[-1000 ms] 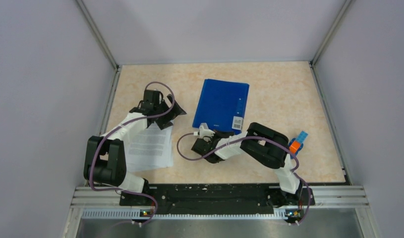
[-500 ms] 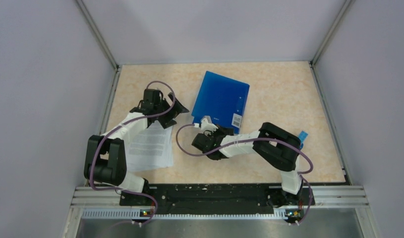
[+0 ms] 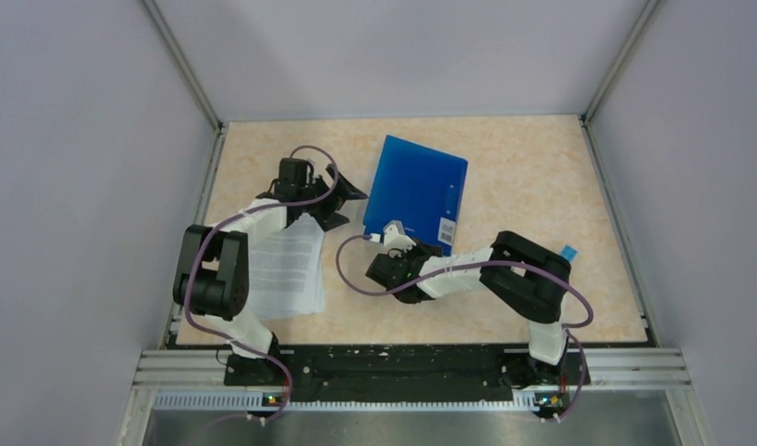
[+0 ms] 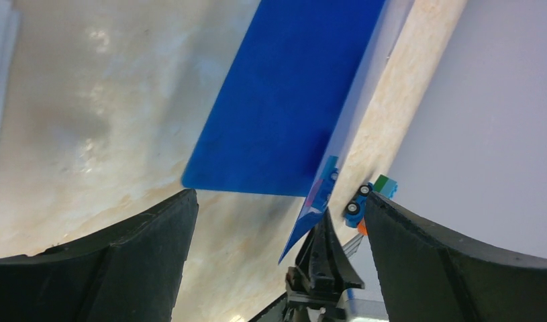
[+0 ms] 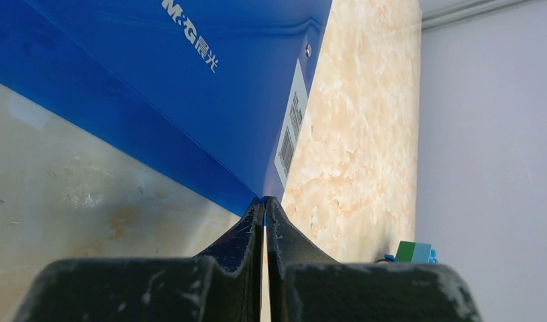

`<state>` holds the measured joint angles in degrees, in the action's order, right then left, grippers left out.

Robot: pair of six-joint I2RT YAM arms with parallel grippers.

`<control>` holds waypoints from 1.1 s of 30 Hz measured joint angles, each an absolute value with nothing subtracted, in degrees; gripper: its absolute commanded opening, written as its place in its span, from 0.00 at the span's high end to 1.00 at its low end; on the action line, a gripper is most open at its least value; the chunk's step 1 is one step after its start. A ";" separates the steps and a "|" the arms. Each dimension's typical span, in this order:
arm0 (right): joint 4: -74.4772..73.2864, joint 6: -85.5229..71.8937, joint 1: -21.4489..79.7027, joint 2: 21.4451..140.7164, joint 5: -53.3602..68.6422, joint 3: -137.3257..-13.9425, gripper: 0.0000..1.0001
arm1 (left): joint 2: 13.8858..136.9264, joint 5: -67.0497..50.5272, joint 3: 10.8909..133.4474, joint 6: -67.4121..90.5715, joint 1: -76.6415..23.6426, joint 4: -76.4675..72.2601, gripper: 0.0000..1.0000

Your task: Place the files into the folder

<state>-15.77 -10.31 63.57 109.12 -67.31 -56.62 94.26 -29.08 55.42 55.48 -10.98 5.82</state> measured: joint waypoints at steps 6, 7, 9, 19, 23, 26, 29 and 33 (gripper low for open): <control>-15.84 -11.20 63.57 108.25 -66.85 -55.77 1.00 | 99.55 -31.62 59.66 57.60 -12.08 1.48 0.11; -15.79 -11.27 63.57 108.12 -66.76 -55.66 1.00 | 100.60 -32.14 60.40 58.04 -12.38 0.84 0.12; -15.77 -11.66 63.57 107.81 -66.63 -55.37 1.00 | 102.80 -32.99 61.98 58.89 -13.08 -0.49 0.16; -15.70 -12.80 63.57 105.89 -65.89 -52.64 1.00 | 110.83 -36.45 69.01 60.90 -16.56 -3.86 0.59; -15.97 -13.23 63.57 103.96 -64.79 -51.75 0.76 | 111.28 -36.99 70.17 60.62 -17.45 -3.90 0.87; -17.72 -14.11 63.57 101.06 -61.87 -51.79 0.46 | 111.28 -36.97 71.20 59.18 -17.96 -3.05 1.00; -22.37 -15.64 63.57 97.21 -56.71 -53.04 0.26 | 110.98 -36.05 71.68 56.66 -18.22 -0.97 1.00; -30.13 -18.46 63.64 90.76 -45.93 -57.32 0.16 | 108.22 -33.26 71.68 52.73 -18.74 5.61 1.00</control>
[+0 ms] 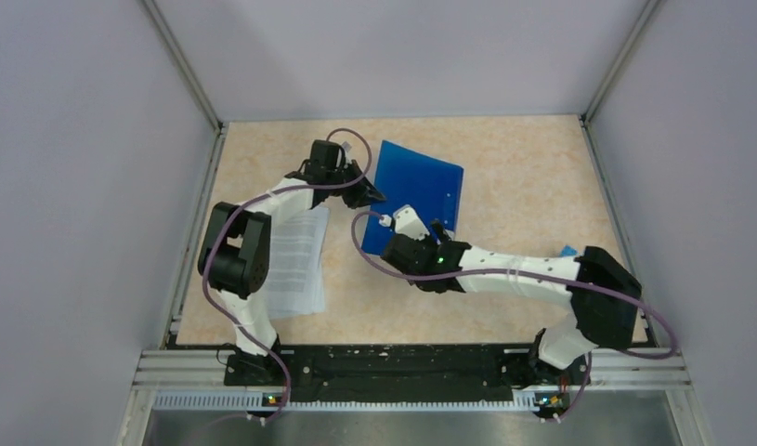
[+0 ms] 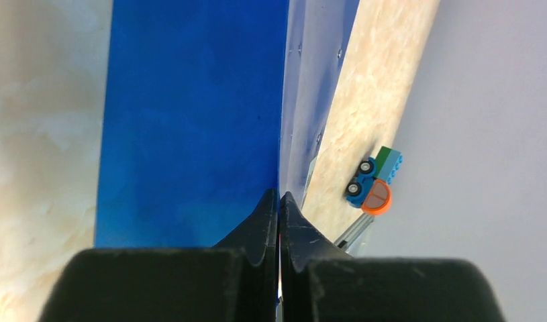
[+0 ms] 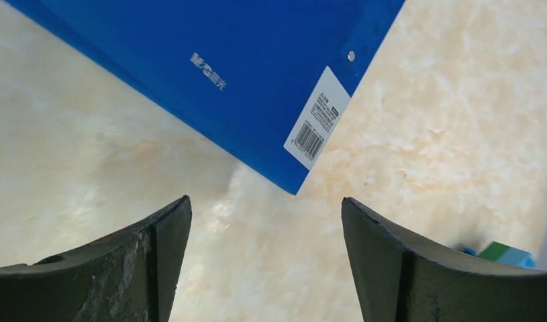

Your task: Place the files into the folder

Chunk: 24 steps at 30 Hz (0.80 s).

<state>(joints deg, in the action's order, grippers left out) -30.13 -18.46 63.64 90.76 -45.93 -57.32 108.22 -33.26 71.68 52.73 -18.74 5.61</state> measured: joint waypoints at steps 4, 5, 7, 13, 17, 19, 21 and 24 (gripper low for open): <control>-36.25 -21.93 63.61 83.26 -37.17 -62.02 0.05 | 102.50 -29.17 71.68 49.45 -19.79 11.90 1.00; -37.45 -22.70 63.48 81.41 -35.64 -63.22 0.05 | 100.55 -27.77 71.68 48.58 -20.34 13.50 1.00; -39.05 -24.18 62.26 77.87 -32.58 -65.76 0.04 | 96.73 -24.82 71.68 46.98 -21.76 16.47 1.00; -38.72 -27.68 45.08 72.18 -21.26 -70.11 0.01 | 88.62 -16.10 71.68 43.42 -27.18 23.55 1.00; -38.81 -29.87 35.09 76.73 -13.54 -77.45 0.01 | 86.72 -10.61 71.70 42.83 -30.85 26.74 0.97; -38.83 -30.61 34.06 81.17 -11.18 -83.55 0.01 | 86.70 -8.75 71.85 42.87 -32.12 27.81 0.95; -38.65 -31.18 34.09 85.69 -9.04 -89.60 0.02 | 86.72 -7.20 71.94 43.00 -33.23 28.58 0.93; -38.61 -32.23 34.28 91.31 -6.22 -96.29 0.02 | 86.74 -5.48 72.62 43.40 -34.79 29.36 0.92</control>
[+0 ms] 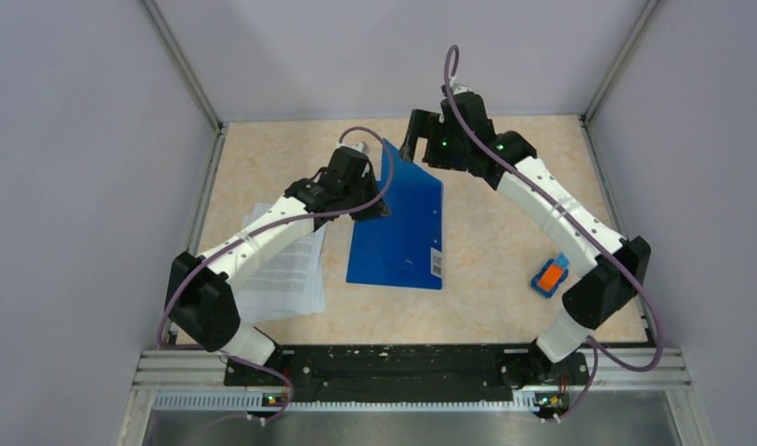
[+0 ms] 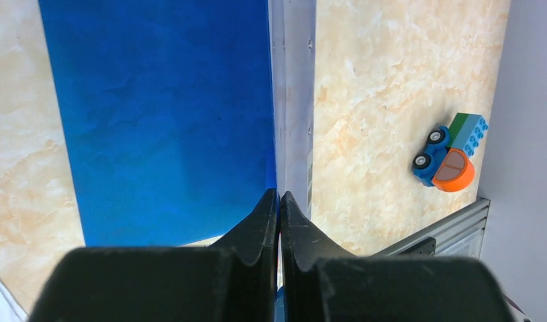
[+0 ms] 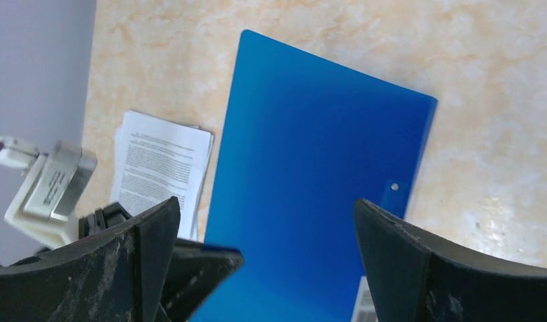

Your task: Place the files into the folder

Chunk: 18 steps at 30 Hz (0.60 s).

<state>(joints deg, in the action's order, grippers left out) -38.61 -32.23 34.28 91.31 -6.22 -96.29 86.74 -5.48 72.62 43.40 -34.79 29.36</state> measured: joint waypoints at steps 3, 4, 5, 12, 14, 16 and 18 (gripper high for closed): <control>-39.09 -33.34 34.33 95.29 -4.34 -99.61 0.04 | 86.74 -4.60 73.47 43.79 -35.99 29.65 0.92; -39.40 -33.71 34.33 96.57 -3.68 -100.57 0.05 | 86.74 -4.40 73.63 43.86 -36.25 29.67 0.92; -39.77 -34.06 34.33 97.84 -3.07 -101.54 0.06 | 86.74 -4.21 73.84 43.94 -36.58 29.76 0.92; -42.74 -35.55 34.65 105.19 -0.36 -109.08 0.20 | 86.74 -3.31 74.17 44.01 -37.69 29.69 0.92; -43.81 -35.70 34.92 106.74 -0.32 -111.33 0.22 | 86.76 -3.11 74.30 43.97 -38.00 29.69 0.92; -44.99 -35.75 35.44 108.25 -0.51 -113.51 0.24 | 86.76 -2.92 74.61 43.77 -38.35 29.71 0.92; -46.48 -35.68 36.18 109.54 -1.10 -115.28 0.26 | 86.76 -2.85 75.00 43.53 -38.72 29.69 0.92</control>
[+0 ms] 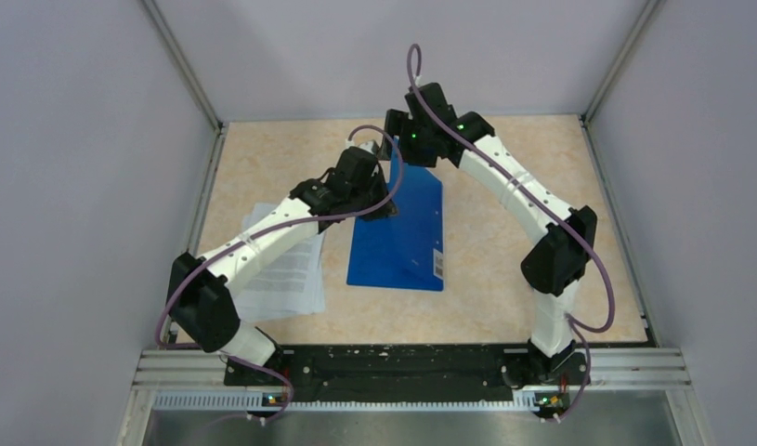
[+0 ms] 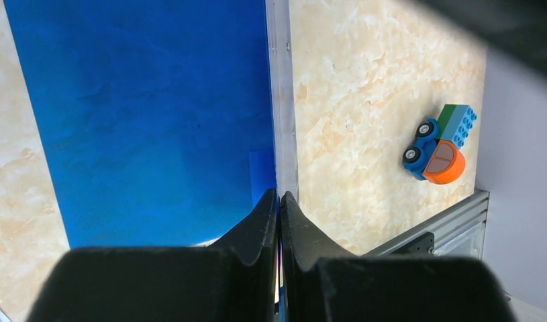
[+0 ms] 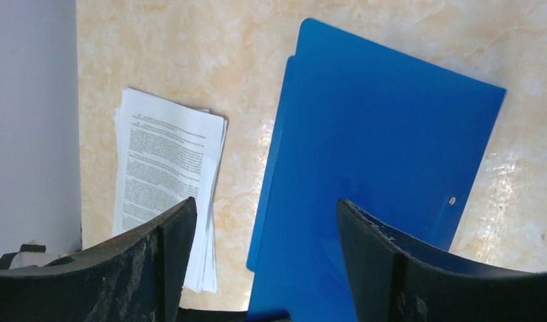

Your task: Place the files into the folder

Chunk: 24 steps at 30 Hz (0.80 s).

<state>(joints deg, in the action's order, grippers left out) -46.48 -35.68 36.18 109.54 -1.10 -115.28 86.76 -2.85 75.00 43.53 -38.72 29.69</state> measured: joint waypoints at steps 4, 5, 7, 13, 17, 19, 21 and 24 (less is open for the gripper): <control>-50.39 -35.16 37.85 112.25 -2.92 -118.72 0.35 | 86.78 -2.20 75.37 43.33 -39.42 29.78 0.92; -51.35 -35.03 38.15 112.77 -3.46 -119.31 0.37 | 86.78 -2.02 75.37 43.31 -39.42 29.93 0.92; -52.73 -34.63 38.59 113.47 -4.36 -119.77 0.38 | 86.80 -1.80 75.42 43.07 -39.55 30.02 0.92; -57.06 -33.47 39.88 114.21 -7.55 -119.81 0.39 | 86.91 -1.58 76.03 42.00 -41.08 29.54 0.91; -58.81 -32.53 40.16 114.21 -9.41 -119.81 0.47 | 86.91 -1.58 76.09 41.54 -41.47 29.54 0.90; -59.53 -32.08 40.18 114.21 -10.07 -119.81 0.51 | 86.91 -1.58 76.09 41.41 -41.47 29.47 0.89; -59.92 -31.75 40.21 114.21 -10.46 -119.81 0.52 | 86.91 -1.61 76.09 41.25 -41.52 29.12 0.90; -60.18 -31.40 40.27 114.21 -10.70 -119.81 0.57 | 86.91 -1.63 76.09 40.86 -41.69 28.47 0.90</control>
